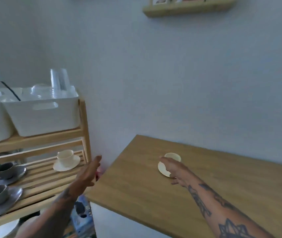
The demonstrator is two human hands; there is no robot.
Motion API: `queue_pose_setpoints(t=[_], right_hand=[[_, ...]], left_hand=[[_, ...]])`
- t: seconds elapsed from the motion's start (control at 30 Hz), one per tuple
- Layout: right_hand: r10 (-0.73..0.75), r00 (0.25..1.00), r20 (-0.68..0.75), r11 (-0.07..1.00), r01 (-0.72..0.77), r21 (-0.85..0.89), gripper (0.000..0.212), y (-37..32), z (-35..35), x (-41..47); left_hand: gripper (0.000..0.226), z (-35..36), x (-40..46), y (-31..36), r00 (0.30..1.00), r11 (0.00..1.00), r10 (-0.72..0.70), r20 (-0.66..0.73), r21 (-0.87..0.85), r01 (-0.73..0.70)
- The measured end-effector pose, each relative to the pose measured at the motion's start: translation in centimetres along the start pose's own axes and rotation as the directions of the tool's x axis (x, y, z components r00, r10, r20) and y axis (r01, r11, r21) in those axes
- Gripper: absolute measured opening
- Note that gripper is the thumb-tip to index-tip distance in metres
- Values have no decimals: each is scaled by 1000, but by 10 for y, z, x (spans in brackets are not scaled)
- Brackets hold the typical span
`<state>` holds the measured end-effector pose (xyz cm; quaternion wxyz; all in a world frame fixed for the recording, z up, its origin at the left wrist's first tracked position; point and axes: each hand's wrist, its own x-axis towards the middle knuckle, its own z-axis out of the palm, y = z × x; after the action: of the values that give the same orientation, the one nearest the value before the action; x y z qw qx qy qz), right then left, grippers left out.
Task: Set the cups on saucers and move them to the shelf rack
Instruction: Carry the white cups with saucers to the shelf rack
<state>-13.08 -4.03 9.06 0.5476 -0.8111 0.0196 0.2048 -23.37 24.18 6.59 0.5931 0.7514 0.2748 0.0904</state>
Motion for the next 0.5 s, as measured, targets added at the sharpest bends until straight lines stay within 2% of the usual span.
queue_pose_setpoints(t=[0.07, 0.23, 0.5], right_hand=[[40, 994, -97, 999, -40, 3, 56, 15, -49, -10], [60, 985, -162, 991, -38, 131, 57, 47, -129, -9], [128, 973, -191, 982, -97, 164, 36, 67, -135, 64]], left_hand=[[65, 46, -1, 25, 996, 999, 24, 83, 46, -28], [51, 128, 4, 73, 960, 981, 117, 255, 122, -152], [40, 209, 77, 68, 938, 953, 83, 338, 249, -174]])
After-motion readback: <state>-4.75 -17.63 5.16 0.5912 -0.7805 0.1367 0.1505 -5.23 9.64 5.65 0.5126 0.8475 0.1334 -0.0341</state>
